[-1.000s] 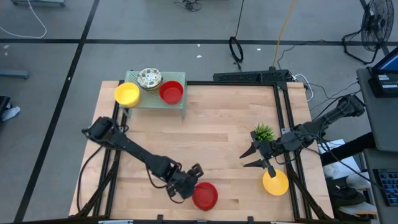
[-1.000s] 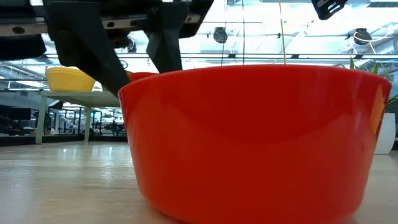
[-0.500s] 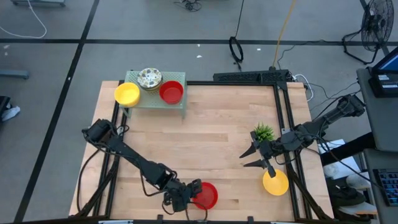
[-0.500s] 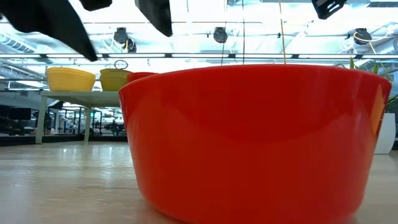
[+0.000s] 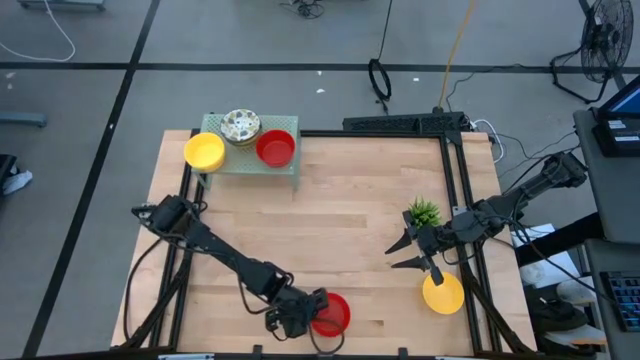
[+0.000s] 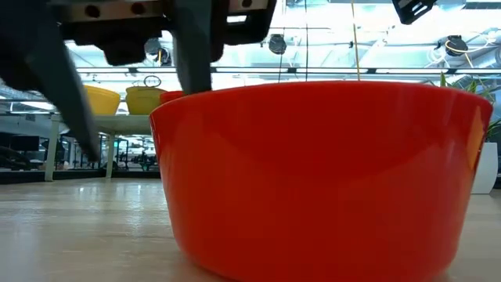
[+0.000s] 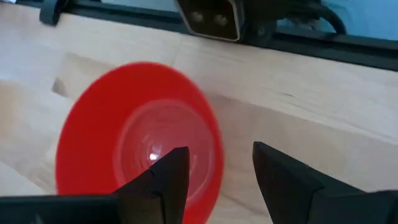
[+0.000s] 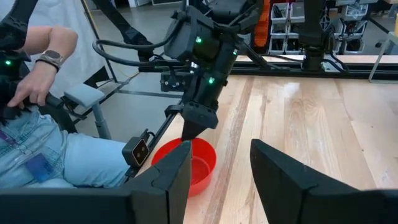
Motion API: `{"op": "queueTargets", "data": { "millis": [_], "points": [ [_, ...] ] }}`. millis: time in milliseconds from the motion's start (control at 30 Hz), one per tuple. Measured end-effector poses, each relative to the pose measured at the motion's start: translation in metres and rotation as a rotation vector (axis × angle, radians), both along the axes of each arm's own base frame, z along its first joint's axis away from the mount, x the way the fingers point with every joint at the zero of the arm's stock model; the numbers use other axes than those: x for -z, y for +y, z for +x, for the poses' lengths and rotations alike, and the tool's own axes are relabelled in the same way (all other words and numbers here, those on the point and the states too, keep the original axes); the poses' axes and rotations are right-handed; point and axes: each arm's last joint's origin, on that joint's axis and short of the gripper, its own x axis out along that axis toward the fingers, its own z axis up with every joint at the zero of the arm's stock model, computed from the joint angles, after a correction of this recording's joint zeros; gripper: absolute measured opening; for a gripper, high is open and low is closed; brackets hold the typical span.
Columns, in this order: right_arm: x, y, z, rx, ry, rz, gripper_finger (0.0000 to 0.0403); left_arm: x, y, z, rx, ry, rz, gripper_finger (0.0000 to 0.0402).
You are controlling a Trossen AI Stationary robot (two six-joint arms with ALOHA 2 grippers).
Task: Pick & Place Mini bowls
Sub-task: Stack the red bowl on the red bowl on the shelf
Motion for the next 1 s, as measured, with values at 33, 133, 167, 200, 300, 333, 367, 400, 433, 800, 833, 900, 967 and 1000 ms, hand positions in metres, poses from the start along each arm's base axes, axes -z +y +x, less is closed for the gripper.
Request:
{"op": "queueTargets", "data": {
  "millis": [33, 133, 167, 200, 300, 333, 367, 400, 433, 800, 833, 900, 967, 1000],
  "points": [
    [0.000, 0.000, 0.000, 0.001, 0.000, 0.000, 0.0150, 0.000, 0.001, 0.001, -0.009, 0.003, -0.004, 0.0182],
    [0.000, 0.000, 0.000, 0.001, 0.000, 0.000, 0.0150, -0.001, 0.007, 0.004, -0.063, 0.024, -0.028, 0.0181],
    [0.000, 0.000, 0.000, 0.000, 0.000, 0.000, 0.0150, -0.001, 0.010, 0.005, -0.089, 0.039, -0.036, 0.0181],
    [0.000, 0.000, 0.000, 0.001, 0.000, 0.000, 0.0150, 0.000, 0.013, 0.006, -0.118, 0.057, -0.044, 0.0181],
    [0.000, 0.000, 0.000, 0.000, 0.000, 0.000, 0.0150, 0.001, 0.020, 0.008, -0.186, 0.097, -0.064, 0.0168],
    [0.000, 0.000, 0.000, 0.000, 0.000, 0.000, 0.0150, 0.001, 0.022, 0.009, -0.198, 0.107, -0.064, 0.0159],
    [0.000, 0.000, 0.000, 0.000, 0.000, 0.000, 0.0150, 0.002, 0.023, 0.009, -0.207, 0.115, -0.064, 0.0149],
    [0.000, 0.000, 0.000, 0.000, 0.000, 0.000, 0.0150, 0.002, 0.024, 0.009, -0.210, 0.118, -0.063, 0.0136],
    [0.000, 0.000, 0.000, 0.001, 0.000, 0.000, 0.0150, 0.002, 0.025, 0.009, -0.213, 0.118, -0.064, 0.0123],
    [0.000, 0.000, 0.000, 0.001, 0.001, 0.001, 0.0150, 0.001, 0.034, 0.015, -0.348, 0.146, -0.119, 0.0011],
    [0.000, 0.000, 0.000, 0.001, 0.001, 0.001, 0.0150, 0.001, 0.035, 0.016, -0.372, 0.144, -0.122, 0.0013],
    [0.000, 0.000, 0.000, 0.001, 0.001, 0.002, 0.0150, -0.001, 0.037, 0.018, -0.405, 0.125, -0.122, 0.0010],
    [0.000, 0.000, 0.000, 0.000, 0.001, 0.002, 0.0150, -0.004, 0.039, 0.018, -0.423, 0.109, -0.116, 0.0006],
    [0.000, 0.000, 0.000, 0.000, 0.001, 0.002, 0.0150, -0.008, 0.041, 0.018, -0.440, 0.097, -0.115, 0.0006]
  ]
}}
